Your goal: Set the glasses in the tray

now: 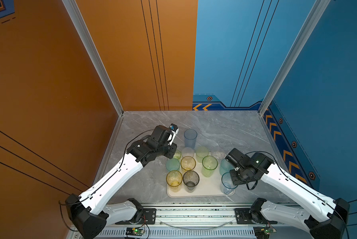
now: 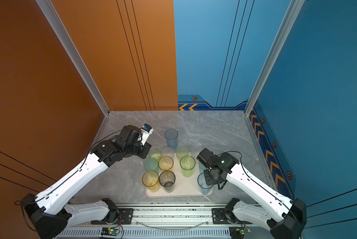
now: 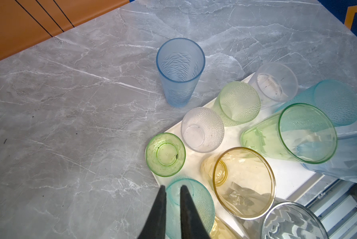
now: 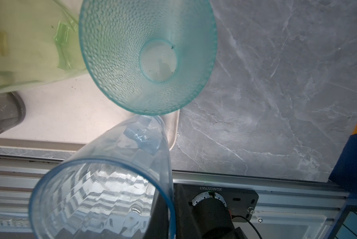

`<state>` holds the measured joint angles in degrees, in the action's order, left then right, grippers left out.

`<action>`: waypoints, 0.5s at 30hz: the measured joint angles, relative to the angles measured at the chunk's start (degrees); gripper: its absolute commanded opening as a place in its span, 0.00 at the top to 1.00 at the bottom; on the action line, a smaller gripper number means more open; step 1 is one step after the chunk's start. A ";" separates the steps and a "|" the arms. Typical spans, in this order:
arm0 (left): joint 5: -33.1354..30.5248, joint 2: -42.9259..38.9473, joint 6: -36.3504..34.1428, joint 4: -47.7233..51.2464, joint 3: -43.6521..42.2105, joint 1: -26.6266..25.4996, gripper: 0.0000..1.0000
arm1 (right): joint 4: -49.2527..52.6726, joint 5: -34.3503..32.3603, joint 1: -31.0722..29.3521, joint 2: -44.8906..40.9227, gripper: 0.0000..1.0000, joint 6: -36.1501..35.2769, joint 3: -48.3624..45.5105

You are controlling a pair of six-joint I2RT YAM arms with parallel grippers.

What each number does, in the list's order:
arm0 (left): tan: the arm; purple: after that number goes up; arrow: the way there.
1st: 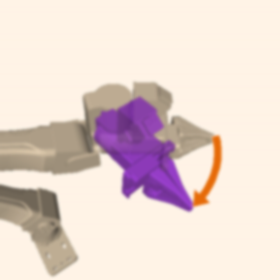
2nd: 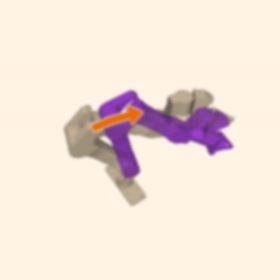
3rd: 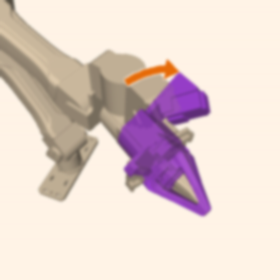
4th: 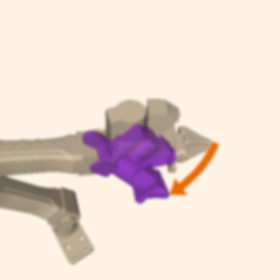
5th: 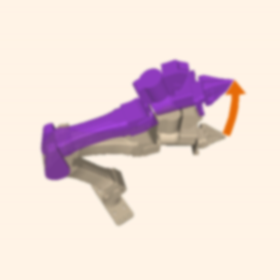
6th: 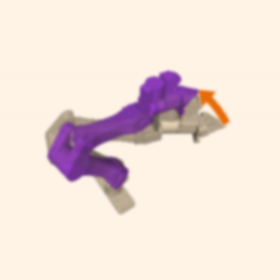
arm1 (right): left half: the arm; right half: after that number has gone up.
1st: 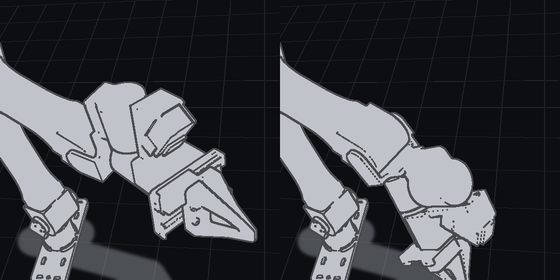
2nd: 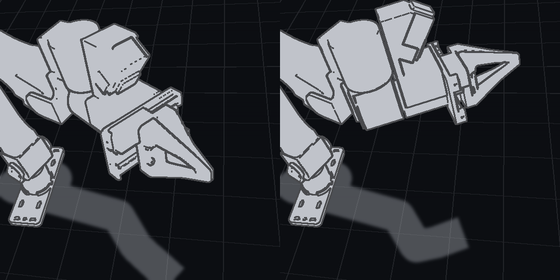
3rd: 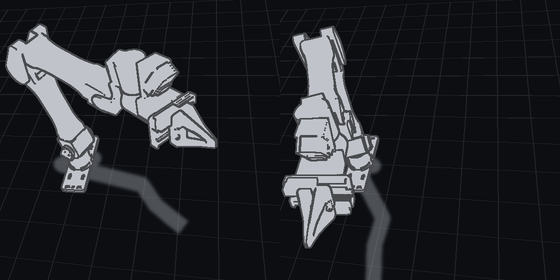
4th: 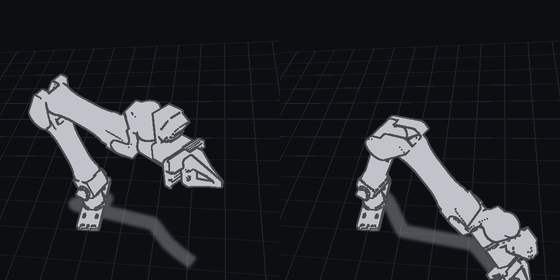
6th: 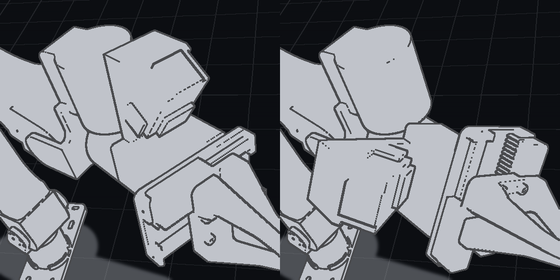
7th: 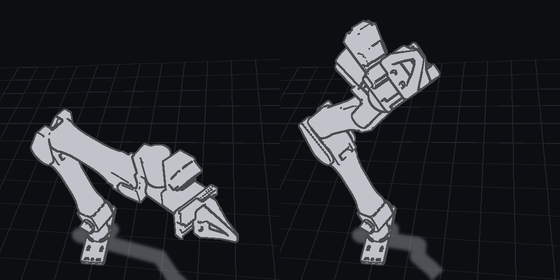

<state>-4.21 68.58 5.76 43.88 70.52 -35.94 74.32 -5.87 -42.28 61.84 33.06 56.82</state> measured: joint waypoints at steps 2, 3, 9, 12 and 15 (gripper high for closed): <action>0.02 0.02 0.00 0.00 0.00 0.00 0.84 | -0.31 0.00 0.26 -0.15 0.93 -0.02 -0.20; 0.02 0.02 0.00 0.00 0.00 0.00 0.84 | -0.42 0.02 0.37 -0.24 0.93 -0.04 -0.28; 0.04 0.02 0.00 0.00 0.00 0.00 0.84 | -1.27 0.04 1.07 -0.74 0.92 -0.22 -0.68; 0.02 0.02 0.00 0.00 0.00 0.02 0.84 | -1.84 0.07 1.11 -0.79 0.89 -0.22 -0.96; 0.02 0.02 0.00 0.02 0.00 0.00 0.84 | -2.01 0.22 1.11 -0.79 0.84 -0.55 -1.03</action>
<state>-4.19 68.60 5.76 43.90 70.52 -35.94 72.31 -5.65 -41.17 61.06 32.51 55.79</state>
